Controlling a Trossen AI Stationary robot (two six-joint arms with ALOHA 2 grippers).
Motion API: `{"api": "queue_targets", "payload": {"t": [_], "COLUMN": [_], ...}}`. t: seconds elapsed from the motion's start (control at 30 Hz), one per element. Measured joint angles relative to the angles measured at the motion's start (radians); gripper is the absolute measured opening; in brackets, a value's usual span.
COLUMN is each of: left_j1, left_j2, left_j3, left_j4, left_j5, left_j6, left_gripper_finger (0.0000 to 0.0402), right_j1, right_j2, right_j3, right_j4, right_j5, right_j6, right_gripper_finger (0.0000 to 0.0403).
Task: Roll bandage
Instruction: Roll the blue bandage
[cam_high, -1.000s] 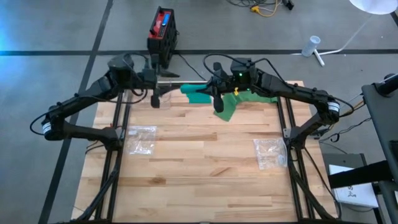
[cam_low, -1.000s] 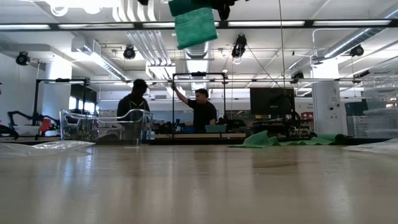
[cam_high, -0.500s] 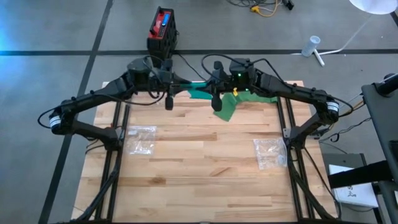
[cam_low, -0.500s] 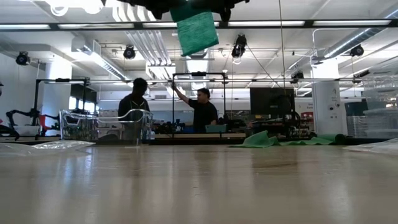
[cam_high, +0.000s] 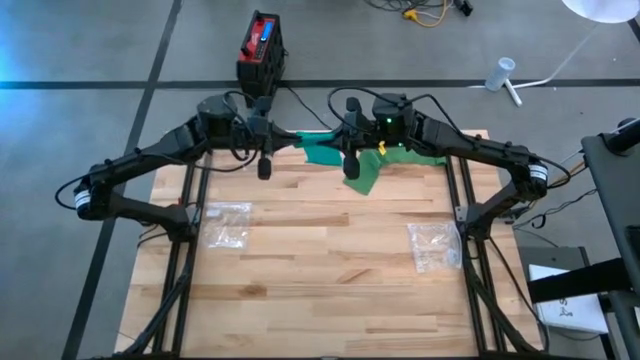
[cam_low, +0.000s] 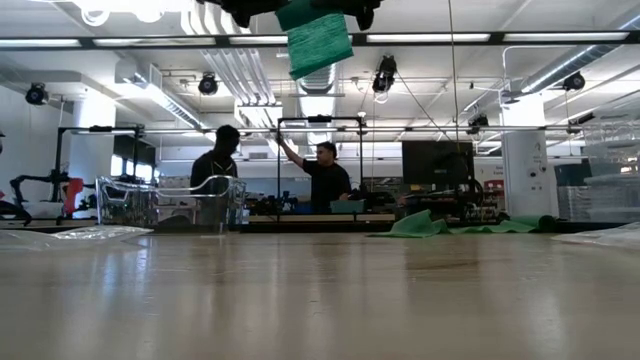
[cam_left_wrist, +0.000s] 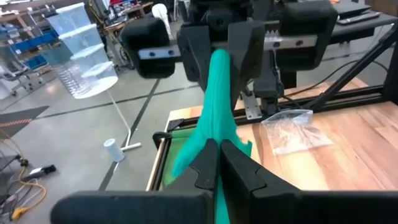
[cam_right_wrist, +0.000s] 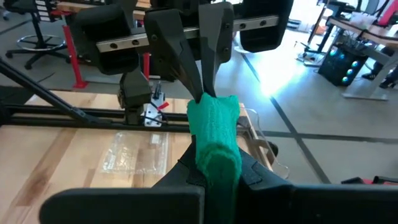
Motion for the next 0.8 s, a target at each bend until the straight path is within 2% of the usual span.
{"api": "queue_targets", "payload": {"t": [0.13, 0.3, 0.53, 0.8], "left_j1": [0.000, 0.000, 0.000, -0.005], "left_j2": [0.000, -0.030, -0.067, -0.015], "left_j3": [-0.001, -0.003, -0.003, -0.004], "left_j4": [-0.013, -0.020, 0.018, 0.056], "left_j5": [-0.001, -0.010, -0.006, 0.009], "left_j6": [0.021, 0.065, 0.051, 0.050], "left_gripper_finger": [0.0005, 0.0043, 0.0138, 0.0252], "right_j1": [0.000, 0.000, 0.000, 0.000], "right_j2": [0.000, -0.003, -0.007, -0.006], "right_j3": [0.000, 0.002, 0.005, 0.005], "right_j4": [-0.001, 0.008, 0.023, 0.023], "right_j5": [0.000, -0.002, -0.003, -0.003], "right_j6": [0.000, 0.001, 0.000, 0.001], "right_gripper_finger": [0.0009, 0.0009, 0.0009, 0.0009]}}
